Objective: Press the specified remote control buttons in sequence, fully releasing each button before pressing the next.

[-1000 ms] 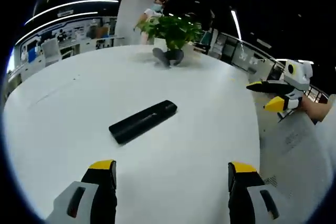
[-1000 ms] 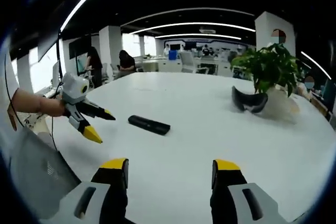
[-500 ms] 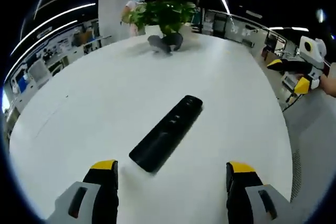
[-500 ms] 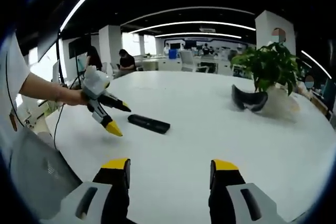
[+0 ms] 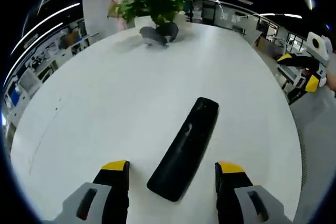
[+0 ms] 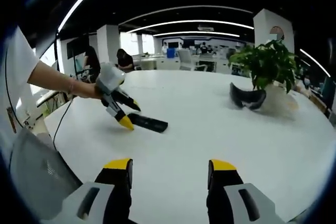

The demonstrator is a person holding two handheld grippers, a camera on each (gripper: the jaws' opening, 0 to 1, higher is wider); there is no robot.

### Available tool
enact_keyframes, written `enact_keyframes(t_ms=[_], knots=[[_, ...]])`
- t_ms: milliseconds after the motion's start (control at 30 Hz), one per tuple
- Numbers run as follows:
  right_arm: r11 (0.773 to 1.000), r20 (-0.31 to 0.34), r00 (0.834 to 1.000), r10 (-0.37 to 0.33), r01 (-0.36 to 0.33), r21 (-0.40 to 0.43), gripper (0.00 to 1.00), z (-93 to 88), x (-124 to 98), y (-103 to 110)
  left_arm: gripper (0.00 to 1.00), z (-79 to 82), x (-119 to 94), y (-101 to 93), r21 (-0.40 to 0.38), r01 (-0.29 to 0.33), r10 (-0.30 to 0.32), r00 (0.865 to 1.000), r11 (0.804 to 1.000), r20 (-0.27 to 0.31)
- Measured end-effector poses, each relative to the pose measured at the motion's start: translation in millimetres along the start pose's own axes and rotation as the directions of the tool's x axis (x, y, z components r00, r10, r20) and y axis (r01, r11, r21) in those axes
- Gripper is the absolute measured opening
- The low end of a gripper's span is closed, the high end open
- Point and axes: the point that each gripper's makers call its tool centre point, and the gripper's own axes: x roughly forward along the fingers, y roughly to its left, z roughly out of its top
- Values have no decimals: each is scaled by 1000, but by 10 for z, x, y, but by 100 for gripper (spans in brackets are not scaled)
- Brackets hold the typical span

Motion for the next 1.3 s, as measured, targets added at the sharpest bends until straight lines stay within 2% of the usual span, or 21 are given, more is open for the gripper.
enact_keyframes(t_ms=[67,167,233,367,433,733,1300], knots=[[1000,3,1000,0,0,5,56,3,-2,-6,62,9,-3,14,5,3,-3,1000,1000,-5],[1000,6,1000,-2,2,7,55,7,-3,-10,41,5,-23,-25,38,18,-18,1000,999,-7],[1000,6,1000,-1,1,7,54,6,-3,-10,31,0,-17,-68,40,30,-30,1000,999,-8],[1000,6,1000,3,-3,4,54,8,-2,-1,27,-1,-7,-123,114,49,-47,999,992,-21],[1000,4,1000,4,-4,3,53,3,-3,0,25,-12,-1,-164,110,69,-67,997,992,-25],[1000,17,1000,2,-2,14,52,19,-15,-10,23,-44,-16,-222,118,80,-76,996,990,-41],[1000,22,1000,7,-7,17,51,28,-18,1,23,-156,-81,-497,188,129,-117,990,974,-75]])
